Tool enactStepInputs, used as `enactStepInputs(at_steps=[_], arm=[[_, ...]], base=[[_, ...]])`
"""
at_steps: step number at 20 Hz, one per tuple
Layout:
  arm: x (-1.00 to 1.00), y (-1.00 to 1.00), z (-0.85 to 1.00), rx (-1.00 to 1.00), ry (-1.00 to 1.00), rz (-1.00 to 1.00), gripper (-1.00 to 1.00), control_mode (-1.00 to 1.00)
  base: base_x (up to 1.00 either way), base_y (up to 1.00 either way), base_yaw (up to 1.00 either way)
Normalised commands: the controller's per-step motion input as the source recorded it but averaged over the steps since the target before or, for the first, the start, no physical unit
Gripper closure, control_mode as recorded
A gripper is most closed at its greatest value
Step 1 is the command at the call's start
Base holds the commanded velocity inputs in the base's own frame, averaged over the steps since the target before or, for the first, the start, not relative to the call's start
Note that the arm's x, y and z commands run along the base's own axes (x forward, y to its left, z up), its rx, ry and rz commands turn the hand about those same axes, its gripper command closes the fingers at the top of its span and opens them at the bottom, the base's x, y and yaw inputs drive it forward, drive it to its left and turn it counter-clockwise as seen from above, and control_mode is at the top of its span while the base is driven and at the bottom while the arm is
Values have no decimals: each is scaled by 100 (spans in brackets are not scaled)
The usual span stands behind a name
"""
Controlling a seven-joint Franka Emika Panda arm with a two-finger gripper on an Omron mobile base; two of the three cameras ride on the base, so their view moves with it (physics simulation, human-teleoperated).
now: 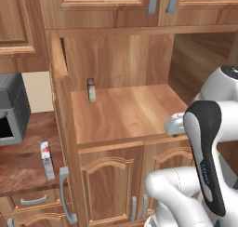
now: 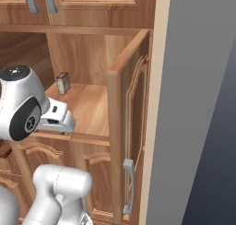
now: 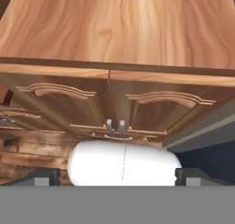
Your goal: Pick the cereal and honey bottle from the counter and place them in the cabinets closest to them.
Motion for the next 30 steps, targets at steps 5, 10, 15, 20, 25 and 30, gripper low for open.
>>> enactStepInputs(at_steps=[5, 10, 15, 20, 25, 30], arm=[[-50, 0, -34, -9, 0, 3, -100, -100], [-9, 0, -26, -8, 1, 4, -100, -100], [0, 0, 0, 0, 0, 0, -100, -100], [0, 0, 0, 0, 0, 0, -100, 100], [0, 0, 0, 0, 0, 0, -100, 100], [0, 0, 0, 0, 0, 0, -100, 100]], base=[[0, 0, 0], [0, 0, 0], [0, 0, 0], [-15, 0, 0], [-45, 0, 0], [-51, 0, 0]])
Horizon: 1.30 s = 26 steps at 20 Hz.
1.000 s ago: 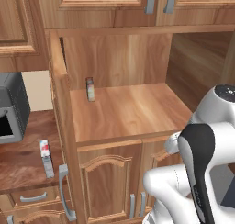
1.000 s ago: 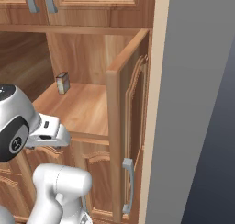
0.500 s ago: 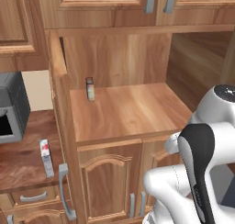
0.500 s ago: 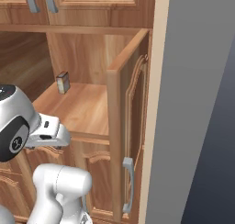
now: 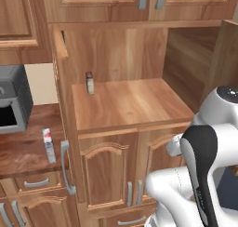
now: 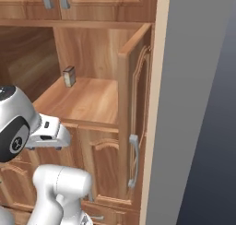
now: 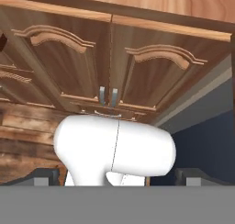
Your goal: Pick the cereal and honey bottle from the counter and place them in the cabinets closest to them.
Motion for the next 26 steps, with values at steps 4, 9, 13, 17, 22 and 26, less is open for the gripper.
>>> enactStepInputs(at_steps=[4, 9, 13, 17, 22, 26], arm=[[0, 0, 0, 0, 0, 0, -100, 100], [0, 0, 0, 0, 0, 0, -100, 100], [0, 0, 0, 0, 0, 0, -100, 100], [0, 0, 0, 0, 0, 0, -100, 100], [0, 0, 0, 0, 0, 0, -100, 100], [0, 0, 0, 0, 0, 0, -100, 100]], base=[[-51, 0, 0], [-45, 0, 0], [-34, 0, 0], [0, 0, 0], [-2, 14, 0], [-22, 35, 0]])
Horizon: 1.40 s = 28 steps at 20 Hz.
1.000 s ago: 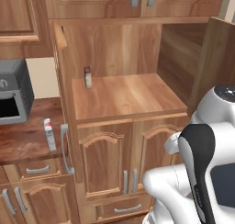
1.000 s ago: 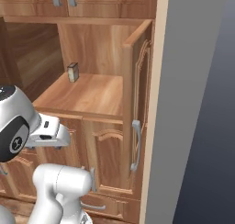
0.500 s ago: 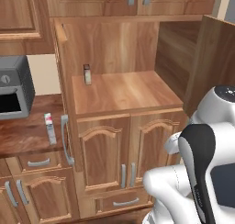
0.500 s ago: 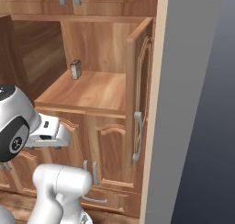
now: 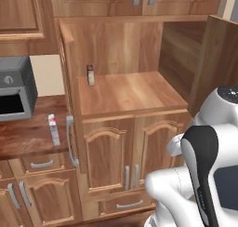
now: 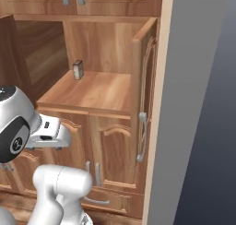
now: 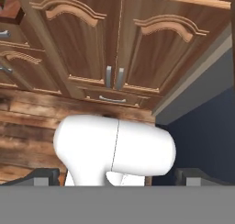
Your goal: Pick the cereal and honey bottle from the counter and place them in the cabinets closest to them.
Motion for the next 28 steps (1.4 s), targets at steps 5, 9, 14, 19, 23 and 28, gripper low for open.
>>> enactStepInputs(at_steps=[5, 9, 14, 19, 23, 28], arm=[[0, 0, 0, 0, 0, 0, -100, 100], [0, 0, 0, 0, 0, 0, -100, 100], [0, 0, 0, 0, 0, 0, -100, 100], [0, 0, 0, 0, 0, 0, -100, 100], [0, 0, 0, 0, 0, 0, -100, 100], [0, 0, 0, 0, 0, 0, -100, 100]], base=[[-31, 40, 0], [-38, 46, 1], [-46, 48, 0], [-33, 48, 1], [-18, 54, 1], [-14, 60, 1]])
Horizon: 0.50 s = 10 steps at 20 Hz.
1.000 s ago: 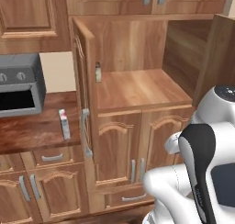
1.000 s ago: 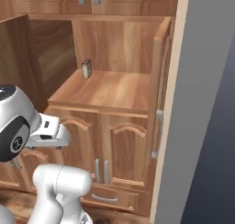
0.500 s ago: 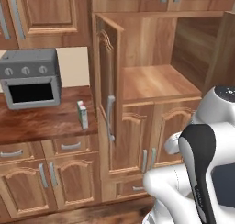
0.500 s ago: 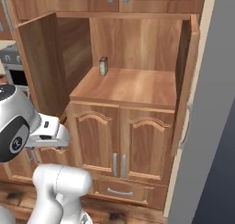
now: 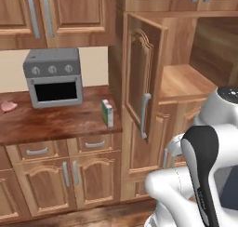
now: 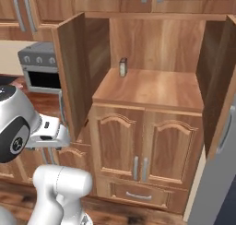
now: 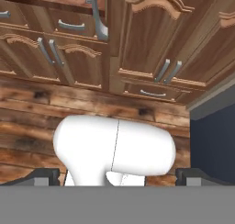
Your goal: Pick the cereal and honey bottle from the counter and place them in the cabinets closest to them.
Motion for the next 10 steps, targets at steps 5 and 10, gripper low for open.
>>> enactStepInputs(at_steps=[5, 10], arm=[[0, 0, 0, 0, 0, 0, -100, 100], [0, 0, 0, 0, 0, 0, -100, 100]], base=[[-16, 61, 1], [-11, 61, 0]])
